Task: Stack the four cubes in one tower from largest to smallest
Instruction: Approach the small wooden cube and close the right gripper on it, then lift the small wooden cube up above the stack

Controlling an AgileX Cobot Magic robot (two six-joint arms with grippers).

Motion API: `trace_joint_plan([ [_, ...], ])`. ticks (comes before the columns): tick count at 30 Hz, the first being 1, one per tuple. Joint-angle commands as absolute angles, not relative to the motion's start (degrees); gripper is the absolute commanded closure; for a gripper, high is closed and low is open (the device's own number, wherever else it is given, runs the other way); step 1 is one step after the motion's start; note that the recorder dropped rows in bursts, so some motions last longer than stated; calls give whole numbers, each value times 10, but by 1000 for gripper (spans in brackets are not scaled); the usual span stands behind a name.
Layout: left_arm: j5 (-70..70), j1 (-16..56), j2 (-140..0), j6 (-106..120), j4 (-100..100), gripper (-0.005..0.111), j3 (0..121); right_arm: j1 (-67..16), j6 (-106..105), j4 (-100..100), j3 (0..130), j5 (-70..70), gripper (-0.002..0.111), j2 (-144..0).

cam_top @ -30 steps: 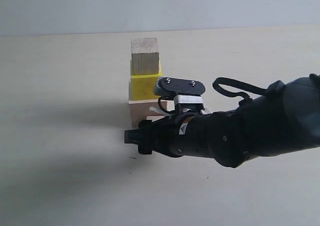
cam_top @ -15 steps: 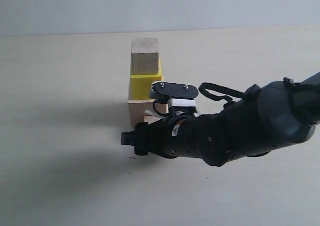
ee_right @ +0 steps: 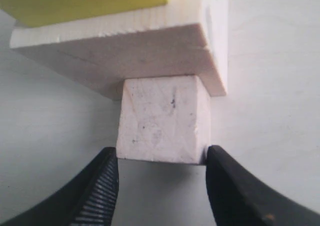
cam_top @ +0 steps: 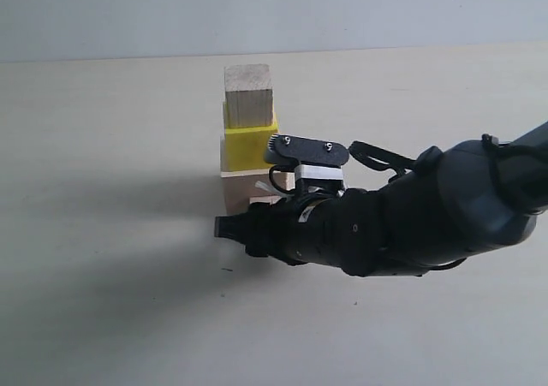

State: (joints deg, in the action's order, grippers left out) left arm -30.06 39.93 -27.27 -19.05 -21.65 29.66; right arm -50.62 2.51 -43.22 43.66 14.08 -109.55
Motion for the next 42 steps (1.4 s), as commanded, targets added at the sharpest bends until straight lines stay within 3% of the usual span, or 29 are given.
trace_joint_plan([
  [1, -294, 399, -270, -196, -218, 107, 295, -507, -22, -467, 440, 148, 62, -1095],
  [3, -294, 399, -270, -196, -218, 107, 295, -507, -24, -467, 440, 148, 68, -1094],
  [9, -294, 399, -270, -196, -218, 107, 295, -507, -33, -461, 440, 118, 108, -1094],
  [19, -294, 399, -270, -196, -218, 107, 295, -507, -36, -457, 438, 58, 108, -1082],
  [42, -294, 399, -257, -197, -219, 107, 295, -507, -45, -448, 468, 115, 108, -1047],
])
